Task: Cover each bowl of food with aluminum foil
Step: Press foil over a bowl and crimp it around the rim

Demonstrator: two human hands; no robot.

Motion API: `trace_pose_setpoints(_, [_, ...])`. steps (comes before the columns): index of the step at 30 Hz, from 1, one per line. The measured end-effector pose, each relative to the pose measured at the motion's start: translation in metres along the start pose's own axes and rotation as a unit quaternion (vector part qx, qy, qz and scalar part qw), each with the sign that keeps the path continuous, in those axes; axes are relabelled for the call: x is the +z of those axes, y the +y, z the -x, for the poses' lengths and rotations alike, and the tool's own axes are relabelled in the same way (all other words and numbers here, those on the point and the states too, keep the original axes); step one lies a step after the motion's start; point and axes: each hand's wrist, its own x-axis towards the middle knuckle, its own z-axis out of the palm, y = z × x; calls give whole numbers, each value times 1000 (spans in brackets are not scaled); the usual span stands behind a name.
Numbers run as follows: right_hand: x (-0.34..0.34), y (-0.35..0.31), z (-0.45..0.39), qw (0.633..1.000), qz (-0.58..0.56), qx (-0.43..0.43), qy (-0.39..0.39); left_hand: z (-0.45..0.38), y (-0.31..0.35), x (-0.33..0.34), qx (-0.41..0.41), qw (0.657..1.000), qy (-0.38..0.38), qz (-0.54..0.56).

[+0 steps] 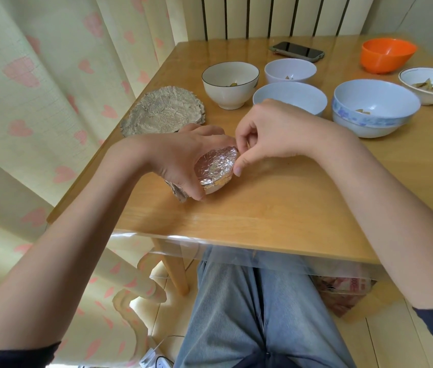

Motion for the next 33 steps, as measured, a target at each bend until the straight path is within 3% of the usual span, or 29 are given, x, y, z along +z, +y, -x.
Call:
trace_pose_setpoints(6, [0,10,6,999,16,16,34,-3,17,6,-149,988,42,-25])
trace_pose_setpoints(10, [7,9,29,997,19,63,31,0,21,4,-191,981,-17,-15])
trace_pose_setpoints(15, [30,-24,54,994,4,94,54,9,5,-7,-114,988,-50,-91])
trace_pose_setpoints(21, [58,-47,54,983,3,129,134,0,-8,3,16,999,-23,-45])
trace_pose_setpoints(25, [64,-44,49,977,-11,120,177,0,-12,10,32,999,20,-31])
trace_pose_setpoints(33, [62,-33,45,979,-31,85,182,-3,-15,18,7,999,19,-48])
